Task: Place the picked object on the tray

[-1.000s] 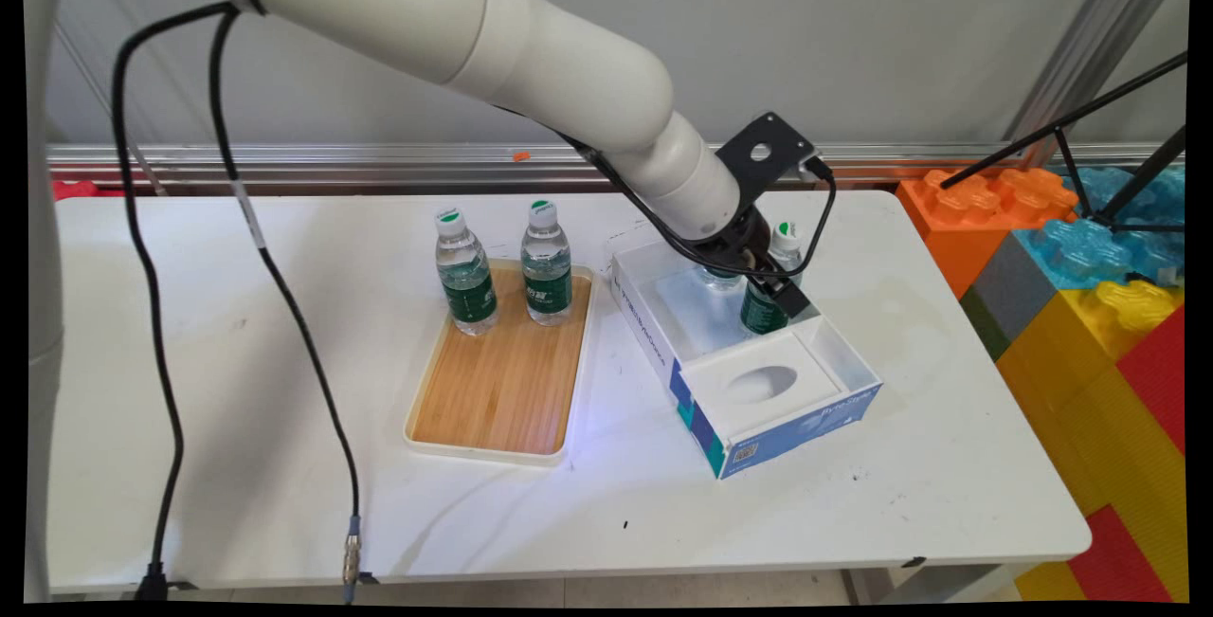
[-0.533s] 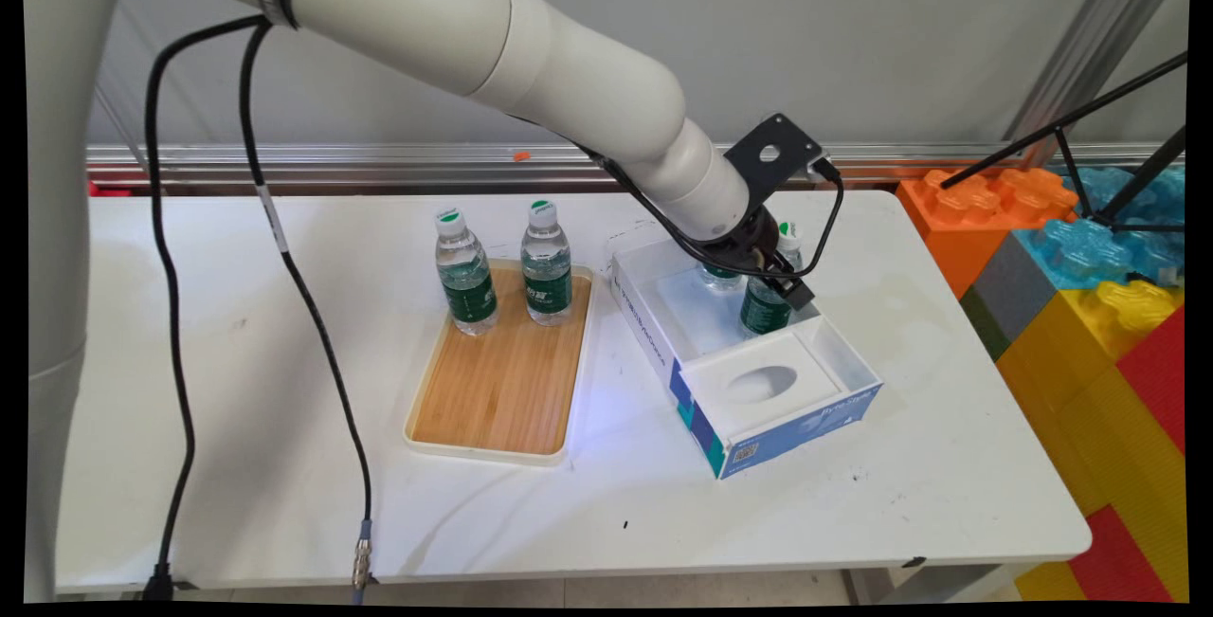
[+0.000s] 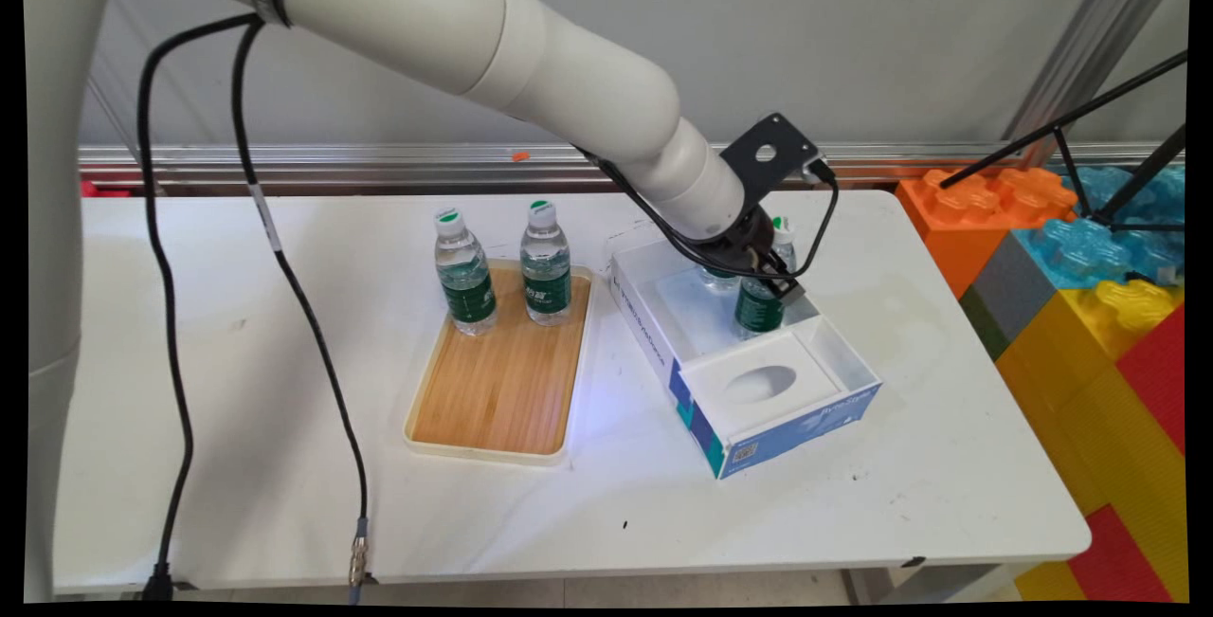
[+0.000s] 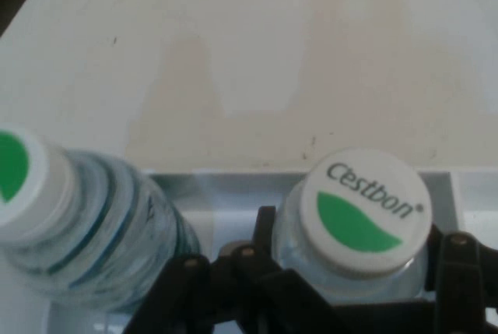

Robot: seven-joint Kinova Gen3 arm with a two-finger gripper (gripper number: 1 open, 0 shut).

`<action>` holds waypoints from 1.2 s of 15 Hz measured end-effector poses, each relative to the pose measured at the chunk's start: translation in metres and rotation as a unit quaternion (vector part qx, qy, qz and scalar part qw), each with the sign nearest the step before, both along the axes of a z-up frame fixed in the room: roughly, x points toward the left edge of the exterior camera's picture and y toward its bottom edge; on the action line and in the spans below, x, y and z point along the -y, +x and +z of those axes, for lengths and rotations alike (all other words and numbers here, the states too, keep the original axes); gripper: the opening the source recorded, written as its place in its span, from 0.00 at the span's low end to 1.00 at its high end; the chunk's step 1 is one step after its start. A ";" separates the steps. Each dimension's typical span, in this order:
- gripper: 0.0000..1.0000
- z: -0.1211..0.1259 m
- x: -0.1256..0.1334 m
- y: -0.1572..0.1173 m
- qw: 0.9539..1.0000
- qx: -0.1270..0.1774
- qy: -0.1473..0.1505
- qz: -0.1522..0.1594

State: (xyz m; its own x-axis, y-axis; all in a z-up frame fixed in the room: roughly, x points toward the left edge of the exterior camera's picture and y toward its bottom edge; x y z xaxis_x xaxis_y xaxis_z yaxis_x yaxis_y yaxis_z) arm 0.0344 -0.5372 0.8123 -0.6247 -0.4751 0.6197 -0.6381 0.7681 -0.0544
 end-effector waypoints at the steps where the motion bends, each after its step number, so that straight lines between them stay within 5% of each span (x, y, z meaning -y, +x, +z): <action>1: 0.00 0.005 -0.001 0.002 1.000 -0.003 -0.001 0.001; 7: 0.00 0.046 -0.001 0.011 1.000 -0.023 -0.004 0.003; 18: 0.00 0.188 -0.042 0.083 0.998 -0.049 0.027 -0.010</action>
State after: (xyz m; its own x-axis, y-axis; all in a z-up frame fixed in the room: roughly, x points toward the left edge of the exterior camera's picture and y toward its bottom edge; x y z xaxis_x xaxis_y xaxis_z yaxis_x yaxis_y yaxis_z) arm 0.1169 -0.4952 0.9999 -0.5718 -0.4973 0.6525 -0.6224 0.7811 0.0498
